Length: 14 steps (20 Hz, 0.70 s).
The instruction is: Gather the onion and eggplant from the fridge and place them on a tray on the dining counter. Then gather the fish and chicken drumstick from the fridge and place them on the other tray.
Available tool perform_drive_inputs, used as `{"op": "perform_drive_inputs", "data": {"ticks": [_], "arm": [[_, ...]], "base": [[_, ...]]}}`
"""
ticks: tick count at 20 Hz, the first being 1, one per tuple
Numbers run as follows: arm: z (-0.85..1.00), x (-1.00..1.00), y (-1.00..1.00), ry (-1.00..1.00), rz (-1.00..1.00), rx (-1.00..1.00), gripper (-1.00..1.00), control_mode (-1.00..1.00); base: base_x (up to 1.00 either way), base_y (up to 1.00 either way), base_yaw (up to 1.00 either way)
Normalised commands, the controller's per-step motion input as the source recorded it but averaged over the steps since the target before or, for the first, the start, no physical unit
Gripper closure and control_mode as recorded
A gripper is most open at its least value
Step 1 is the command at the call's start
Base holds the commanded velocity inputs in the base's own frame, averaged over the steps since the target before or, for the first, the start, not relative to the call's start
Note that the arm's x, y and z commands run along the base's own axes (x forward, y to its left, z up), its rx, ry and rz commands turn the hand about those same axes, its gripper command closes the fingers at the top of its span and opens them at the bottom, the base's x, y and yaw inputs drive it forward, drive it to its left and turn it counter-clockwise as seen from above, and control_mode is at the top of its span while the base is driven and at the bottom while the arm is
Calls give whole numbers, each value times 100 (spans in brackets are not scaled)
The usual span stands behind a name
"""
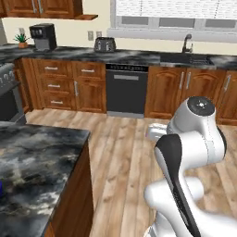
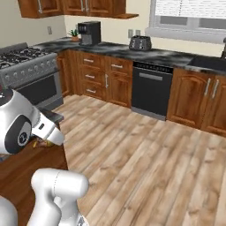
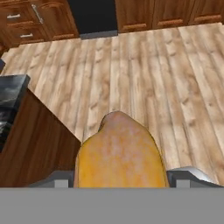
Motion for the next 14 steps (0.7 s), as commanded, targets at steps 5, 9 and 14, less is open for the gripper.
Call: {"op": "perform_drive_inputs", "data": {"ticks": [5, 9, 14], "arm": [[0, 0, 0, 0, 0, 0, 100, 100], [0, 0, 0, 0, 0, 0, 100, 100], [0, 0, 0, 0, 0, 0, 100, 100]], "base": [[-28, -3, 54], [-8, -6, 52], [0, -6, 50]]}}
